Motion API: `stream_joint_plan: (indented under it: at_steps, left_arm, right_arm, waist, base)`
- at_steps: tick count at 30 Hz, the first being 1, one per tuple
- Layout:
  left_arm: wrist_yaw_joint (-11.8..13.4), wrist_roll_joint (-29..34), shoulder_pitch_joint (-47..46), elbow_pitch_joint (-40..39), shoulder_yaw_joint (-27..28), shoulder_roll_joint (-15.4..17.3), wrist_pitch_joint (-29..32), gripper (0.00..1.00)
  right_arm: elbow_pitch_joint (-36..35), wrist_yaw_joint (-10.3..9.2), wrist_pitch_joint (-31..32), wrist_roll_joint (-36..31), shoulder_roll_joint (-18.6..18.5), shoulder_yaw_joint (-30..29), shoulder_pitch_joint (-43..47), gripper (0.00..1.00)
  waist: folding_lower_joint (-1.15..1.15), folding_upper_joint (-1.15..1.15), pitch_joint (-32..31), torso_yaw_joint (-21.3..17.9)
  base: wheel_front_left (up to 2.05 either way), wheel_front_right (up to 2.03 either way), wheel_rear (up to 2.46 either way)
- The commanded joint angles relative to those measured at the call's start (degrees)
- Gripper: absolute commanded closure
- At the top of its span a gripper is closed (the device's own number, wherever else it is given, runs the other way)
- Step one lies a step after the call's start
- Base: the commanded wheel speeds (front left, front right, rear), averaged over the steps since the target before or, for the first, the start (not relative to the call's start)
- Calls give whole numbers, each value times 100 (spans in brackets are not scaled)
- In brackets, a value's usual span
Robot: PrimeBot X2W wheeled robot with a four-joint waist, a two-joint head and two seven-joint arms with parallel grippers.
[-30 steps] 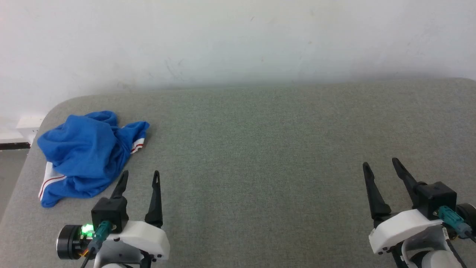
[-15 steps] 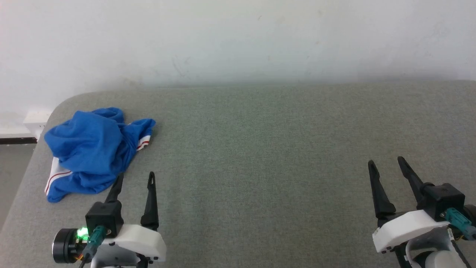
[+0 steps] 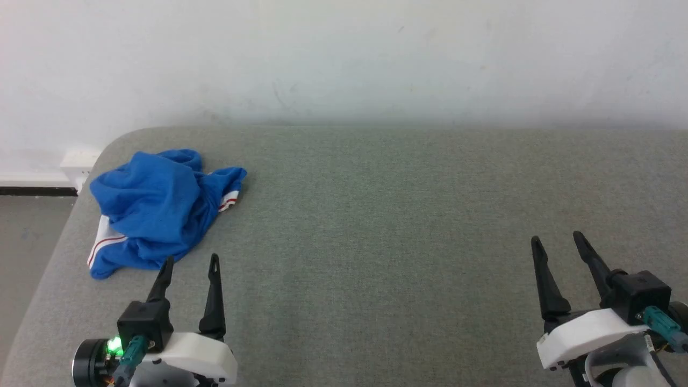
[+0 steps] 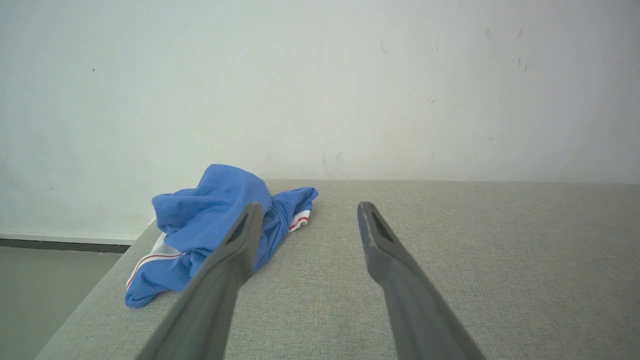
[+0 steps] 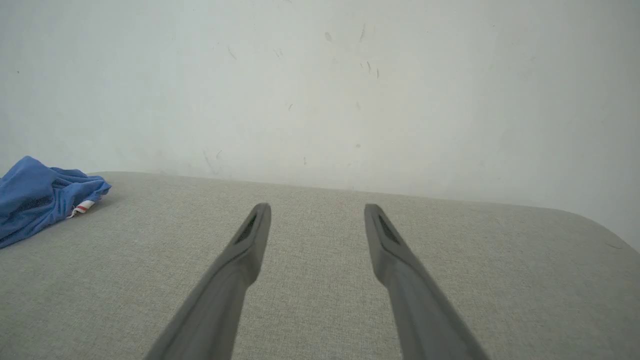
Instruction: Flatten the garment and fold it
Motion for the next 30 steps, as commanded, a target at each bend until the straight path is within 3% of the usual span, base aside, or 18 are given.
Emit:
stream_joint_plan:
  at_steps: [1, 30]
  left_arm:
    - [16, -28, 63, -20, 27, -11, -59, 0]
    - [81, -133, 389, -70, 134, -18, -407, 0]
  right_arm:
    - [28, -2, -55, 51, 8, 3, 54, 0]
    - [604, -3, -402, 86, 14, 372, 61, 0]
  waist:
    - [0, 0, -20, 72]
    - [0, 0, -189, 1283]
  base:
    - [0, 0, 0]
    - [0, 0, 0]
